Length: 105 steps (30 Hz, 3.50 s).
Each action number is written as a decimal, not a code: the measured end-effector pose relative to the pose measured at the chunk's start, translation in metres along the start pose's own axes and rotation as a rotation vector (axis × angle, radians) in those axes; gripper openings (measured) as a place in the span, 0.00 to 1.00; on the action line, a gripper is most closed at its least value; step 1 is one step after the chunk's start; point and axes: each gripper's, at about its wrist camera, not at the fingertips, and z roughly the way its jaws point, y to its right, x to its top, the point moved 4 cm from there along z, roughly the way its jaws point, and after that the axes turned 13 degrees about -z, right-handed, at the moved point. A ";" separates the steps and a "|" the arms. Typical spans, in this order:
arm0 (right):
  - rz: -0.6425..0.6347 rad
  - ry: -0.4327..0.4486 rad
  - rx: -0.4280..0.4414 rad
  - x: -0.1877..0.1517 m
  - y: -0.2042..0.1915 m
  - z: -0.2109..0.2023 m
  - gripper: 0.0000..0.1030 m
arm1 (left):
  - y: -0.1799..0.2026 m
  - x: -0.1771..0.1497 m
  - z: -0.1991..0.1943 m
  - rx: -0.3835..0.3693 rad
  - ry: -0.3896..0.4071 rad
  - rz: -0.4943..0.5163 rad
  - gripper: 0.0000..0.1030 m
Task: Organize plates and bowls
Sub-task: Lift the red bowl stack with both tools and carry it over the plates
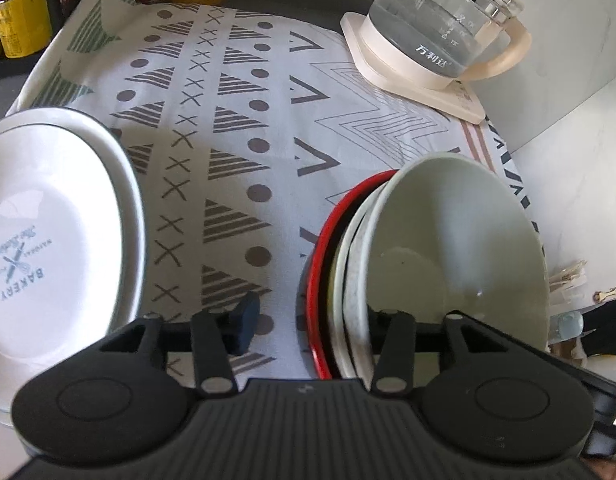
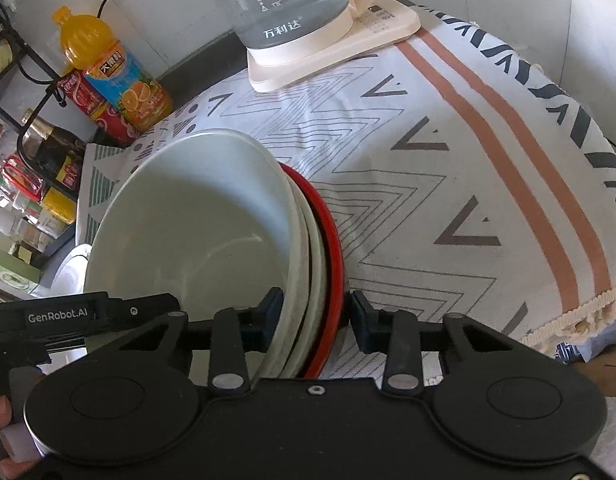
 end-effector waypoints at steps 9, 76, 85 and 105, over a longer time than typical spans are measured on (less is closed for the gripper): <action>0.010 0.001 0.001 0.005 0.001 0.002 0.32 | 0.003 -0.001 0.005 -0.055 -0.026 -0.005 0.28; -0.325 0.086 0.167 0.047 -0.213 -0.001 0.31 | -0.143 0.049 -0.143 -0.033 0.220 -0.171 0.28; -0.354 0.031 0.175 0.039 -0.238 0.018 0.31 | -0.178 0.047 -0.141 -0.011 0.209 -0.227 0.28; -0.303 -0.042 0.131 0.026 -0.245 0.046 0.31 | -0.203 0.060 -0.116 -0.008 0.136 -0.234 0.28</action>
